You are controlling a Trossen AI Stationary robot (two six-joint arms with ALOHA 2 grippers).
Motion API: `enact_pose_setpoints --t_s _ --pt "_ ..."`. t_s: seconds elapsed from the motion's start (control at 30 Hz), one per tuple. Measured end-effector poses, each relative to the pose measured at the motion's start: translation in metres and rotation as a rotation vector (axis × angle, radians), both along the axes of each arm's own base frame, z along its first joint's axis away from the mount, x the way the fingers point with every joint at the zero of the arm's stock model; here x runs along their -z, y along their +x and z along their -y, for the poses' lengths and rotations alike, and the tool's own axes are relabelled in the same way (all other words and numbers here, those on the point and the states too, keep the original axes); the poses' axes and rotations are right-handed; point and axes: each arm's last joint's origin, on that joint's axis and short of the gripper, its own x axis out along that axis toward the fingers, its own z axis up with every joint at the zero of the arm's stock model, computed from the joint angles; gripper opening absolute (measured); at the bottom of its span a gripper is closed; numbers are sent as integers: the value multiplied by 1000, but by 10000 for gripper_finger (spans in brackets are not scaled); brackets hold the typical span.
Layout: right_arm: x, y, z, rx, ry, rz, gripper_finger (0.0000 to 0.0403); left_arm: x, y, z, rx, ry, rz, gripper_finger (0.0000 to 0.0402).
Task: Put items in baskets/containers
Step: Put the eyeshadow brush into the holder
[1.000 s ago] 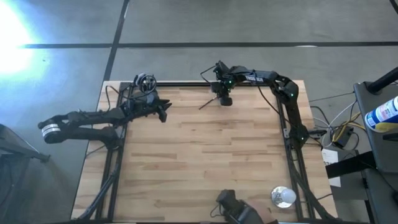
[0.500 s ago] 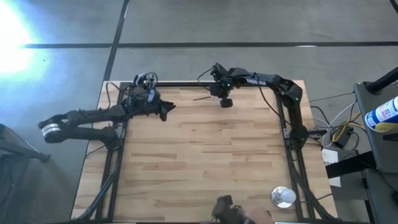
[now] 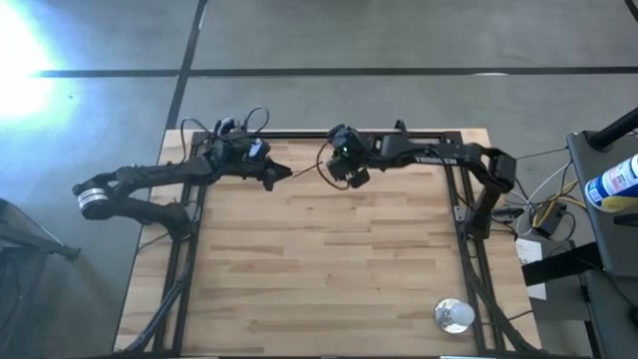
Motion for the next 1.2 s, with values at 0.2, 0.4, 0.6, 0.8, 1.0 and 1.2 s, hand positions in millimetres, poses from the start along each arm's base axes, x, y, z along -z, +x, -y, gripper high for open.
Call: enact_pose_setpoints --t_s 0.2,0.4,0.6,0.8,1.0,1.2 --pt "-6 7 -30 -96 -141 -11 8 -11 23 -9 81 -45 -20 109" --pt "-9 12 -40 -148 -180 8 8 -16 44 -16 160 -65 -20 109" --pt "-12 16 -45 -201 -252 9 8 -20 62 -24 216 -88 -13 109" --pt "-13 17 -47 -215 -263 14 8 -26 74 -31 240 -84 -17 109" --pt "-13 18 -50 -226 -264 16 8 -26 82 -36 243 -89 -37 104" --pt "-14 19 -52 -229 -263 24 8 -22 84 -38 241 -91 -60 60"
